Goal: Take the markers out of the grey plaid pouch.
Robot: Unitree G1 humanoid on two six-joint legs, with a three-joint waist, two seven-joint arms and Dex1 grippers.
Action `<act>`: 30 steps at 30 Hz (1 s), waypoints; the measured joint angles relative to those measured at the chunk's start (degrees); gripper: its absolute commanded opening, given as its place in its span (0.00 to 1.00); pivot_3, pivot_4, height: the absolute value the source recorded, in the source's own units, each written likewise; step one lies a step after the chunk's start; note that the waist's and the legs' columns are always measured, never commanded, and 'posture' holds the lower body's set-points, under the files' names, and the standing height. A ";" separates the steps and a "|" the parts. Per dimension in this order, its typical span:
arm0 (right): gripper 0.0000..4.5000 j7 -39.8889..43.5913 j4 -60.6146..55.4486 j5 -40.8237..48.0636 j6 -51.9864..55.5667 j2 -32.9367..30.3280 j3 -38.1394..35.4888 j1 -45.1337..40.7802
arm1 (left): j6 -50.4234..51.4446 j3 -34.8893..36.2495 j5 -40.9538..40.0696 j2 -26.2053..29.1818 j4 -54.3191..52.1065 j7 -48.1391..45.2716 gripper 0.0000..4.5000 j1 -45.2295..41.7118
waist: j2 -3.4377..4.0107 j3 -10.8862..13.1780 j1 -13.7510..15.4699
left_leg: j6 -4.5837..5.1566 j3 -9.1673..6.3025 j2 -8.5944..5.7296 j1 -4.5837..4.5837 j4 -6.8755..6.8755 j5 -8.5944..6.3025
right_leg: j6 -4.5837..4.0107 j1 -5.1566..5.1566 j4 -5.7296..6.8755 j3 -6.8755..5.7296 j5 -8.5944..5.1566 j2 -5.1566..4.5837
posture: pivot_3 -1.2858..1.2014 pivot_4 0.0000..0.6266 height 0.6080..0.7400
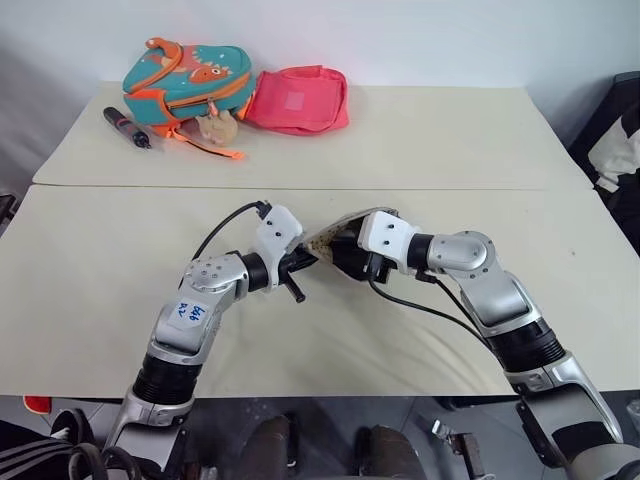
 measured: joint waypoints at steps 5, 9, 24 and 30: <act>0.64 0.29 -0.02 0.29 0.79 0.00 -0.37 0.00 | -0.01 0.06 -0.45 0.00 0.00 0.53 0.00 0.00 | 0.00 0.00 -0.02 | 0.00 0.00 0.00 0.00 0.00 0.00 | 0.00 0.00 0.00 0.00 0.00 0.00 | 0.52 0.24 1.00; 0.64 -0.03 -0.01 -1.69 -0.48 -0.04 -0.22 -0.17 | 0.03 0.08 -0.95 -0.09 -0.01 0.68 0.00 0.00 | 0.00 0.00 -0.02 | 0.00 0.00 0.00 0.00 0.00 0.00 | 0.00 0.00 0.00 0.00 0.00 0.00 | 0.52 0.24 1.00; 0.64 -0.31 3.37 -7.55 -3.58 0.46 2.30 -1.94 | 3.59 0.48 -4.36 -1.89 -1.54 2.57 0.00 -0.11 | 0.00 0.00 -0.02 | -0.01 -0.02 0.00 0.01 0.03 0.02 | 0.00 0.05 -0.01 -0.01 0.00 0.00 | 0.52 0.24 1.00; 0.64 13.52 -5.59 3.80 5.28 -6.88 -1.97 -4.34 | 15.78 7.30 -14.87 -5.04 -3.09 3.53 0.00 -2.78 | 0.01 0.02 0.11 | 0.02 -0.19 0.00 0.03 0.11 0.01 | 0.00 0.25 -0.12 -0.11 0.00 0.00 | 0.52 0.24 1.00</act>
